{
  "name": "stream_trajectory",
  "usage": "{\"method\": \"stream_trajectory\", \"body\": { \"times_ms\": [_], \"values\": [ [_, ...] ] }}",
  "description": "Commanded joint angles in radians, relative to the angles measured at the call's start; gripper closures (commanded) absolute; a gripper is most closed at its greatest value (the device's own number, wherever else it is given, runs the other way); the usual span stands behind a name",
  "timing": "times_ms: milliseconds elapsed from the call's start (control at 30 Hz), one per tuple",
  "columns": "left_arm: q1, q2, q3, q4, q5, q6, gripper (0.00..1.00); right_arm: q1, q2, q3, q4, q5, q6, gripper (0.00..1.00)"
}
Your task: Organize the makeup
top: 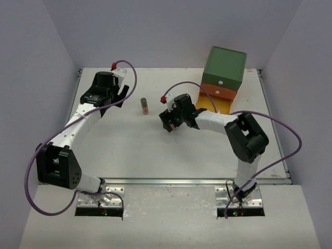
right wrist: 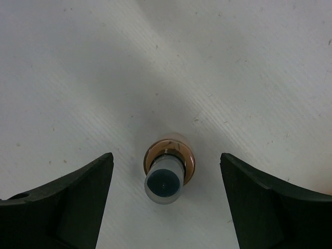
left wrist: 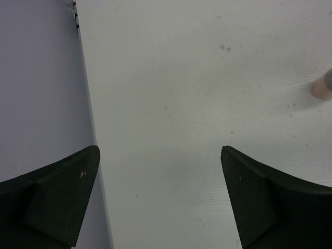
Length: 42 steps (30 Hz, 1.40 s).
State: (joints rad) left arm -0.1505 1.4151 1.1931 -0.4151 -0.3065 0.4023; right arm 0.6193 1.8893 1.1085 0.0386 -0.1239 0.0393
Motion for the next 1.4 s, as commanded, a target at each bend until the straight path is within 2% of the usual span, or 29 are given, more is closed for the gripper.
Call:
{"method": "stream_trajectory", "body": {
  "times_ms": [0, 67, 400, 533, 633, 800, 833, 967, 1067, 1100, 1133, 1167, 1200, 1267, 1367],
  "values": [
    [0.012, 0.004, 0.039, 0.026, -0.009, -0.009, 0.00, 0.002, 0.016, 0.039, -0.017, 0.020, -0.016, 0.24],
    [0.012, 0.004, 0.036, 0.026, -0.009, -0.008, 0.00, 0.002, 0.026, 0.047, -0.021, 0.020, -0.015, 0.30],
    [0.012, -0.004, 0.032, 0.025, -0.009, -0.006, 0.00, 0.002, 0.066, 0.107, -0.048, 0.038, -0.008, 0.35],
    [0.012, -0.004, 0.031, 0.026, -0.009, -0.008, 0.00, 0.002, 0.071, 0.123, -0.049, 0.032, -0.007, 0.43],
    [0.012, -0.006, 0.031, 0.026, -0.009, -0.006, 0.00, 0.002, 0.073, 0.122, -0.050, 0.033, -0.002, 0.60],
    [0.012, -0.010, 0.030, 0.027, -0.010, -0.003, 0.00, 0.001, 0.052, 0.126, -0.050, 0.026, 0.008, 0.94],
    [0.012, -0.009, 0.030, 0.027, -0.009, -0.004, 0.00, 0.000, 0.037, 0.126, -0.052, 0.017, 0.016, 0.97],
    [0.012, -0.010, 0.029, 0.027, -0.008, -0.005, 0.00, -0.028, -0.046, 0.127, -0.047, -0.074, 0.110, 0.99],
    [0.012, -0.008, 0.030, 0.027, -0.005, -0.003, 0.00, -0.129, -0.151, 0.089, 0.034, -0.168, 0.247, 0.99],
    [0.012, -0.008, 0.030, 0.028, -0.003, -0.003, 0.00, -0.182, -0.193, 0.039, 0.078, -0.208, 0.354, 0.99],
    [0.011, -0.008, 0.031, 0.029, -0.002, -0.003, 0.00, -0.185, -0.196, 0.036, 0.081, -0.211, 0.361, 0.99],
    [0.012, -0.008, 0.032, 0.029, -0.002, -0.005, 0.00, -0.240, -0.234, 0.020, 0.071, -0.215, 0.384, 0.99],
    [0.012, -0.007, 0.034, 0.029, 0.000, -0.005, 0.00, -0.263, -0.251, 0.023, 0.041, -0.194, 0.362, 0.99],
    [0.012, -0.004, 0.036, 0.030, 0.003, -0.006, 0.00, -0.282, -0.280, 0.060, -0.132, -0.045, 0.194, 0.99],
    [0.012, 0.000, 0.037, 0.030, 0.007, -0.006, 0.00, -0.290, -0.275, 0.104, -0.328, 0.111, 0.038, 0.98]
  ]
}}
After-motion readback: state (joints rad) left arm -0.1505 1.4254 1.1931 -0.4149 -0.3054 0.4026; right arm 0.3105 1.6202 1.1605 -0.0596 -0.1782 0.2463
